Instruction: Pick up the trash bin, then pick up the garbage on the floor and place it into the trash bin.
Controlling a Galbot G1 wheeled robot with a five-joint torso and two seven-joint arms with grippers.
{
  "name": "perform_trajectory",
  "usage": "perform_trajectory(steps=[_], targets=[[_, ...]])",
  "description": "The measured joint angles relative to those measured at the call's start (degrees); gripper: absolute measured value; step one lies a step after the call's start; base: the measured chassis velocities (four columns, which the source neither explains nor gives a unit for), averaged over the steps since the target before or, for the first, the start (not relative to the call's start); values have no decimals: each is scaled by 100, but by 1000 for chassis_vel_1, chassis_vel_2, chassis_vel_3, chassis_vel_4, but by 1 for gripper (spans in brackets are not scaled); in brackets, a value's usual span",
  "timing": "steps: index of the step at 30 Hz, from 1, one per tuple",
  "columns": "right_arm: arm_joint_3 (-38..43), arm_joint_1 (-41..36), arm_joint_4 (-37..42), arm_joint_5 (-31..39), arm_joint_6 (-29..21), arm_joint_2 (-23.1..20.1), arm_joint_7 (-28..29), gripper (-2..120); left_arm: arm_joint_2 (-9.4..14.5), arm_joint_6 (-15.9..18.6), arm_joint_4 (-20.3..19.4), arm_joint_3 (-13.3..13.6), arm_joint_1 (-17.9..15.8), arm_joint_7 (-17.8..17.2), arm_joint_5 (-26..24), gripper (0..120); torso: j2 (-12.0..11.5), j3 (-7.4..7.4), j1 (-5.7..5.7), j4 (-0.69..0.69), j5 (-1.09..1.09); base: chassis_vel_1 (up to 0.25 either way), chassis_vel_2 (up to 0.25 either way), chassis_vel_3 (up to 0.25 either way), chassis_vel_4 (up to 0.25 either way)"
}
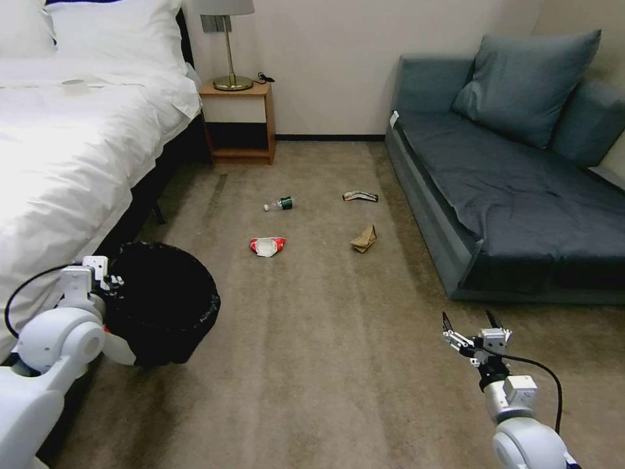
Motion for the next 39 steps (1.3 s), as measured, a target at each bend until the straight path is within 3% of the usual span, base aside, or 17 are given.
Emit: perform_trajectory(steps=[12,24,39], targets=[[-8,64,-241,-369,336,77,-215,100,406,12,-247,-151,152,83,-22,4,0,0,0,-1,0,0,0,0,0],[-150,-38,221,-149,318,-70,-648,100,485,8,-438,-213,208,92,-121,4,0,0,0,-1,0,0,0,0,0],[-451,24,377,406,107,-168,-786,100,633,-7,-491,-247,258,106,-181,4,0,0,0,-1,0,0,0,0,0]])
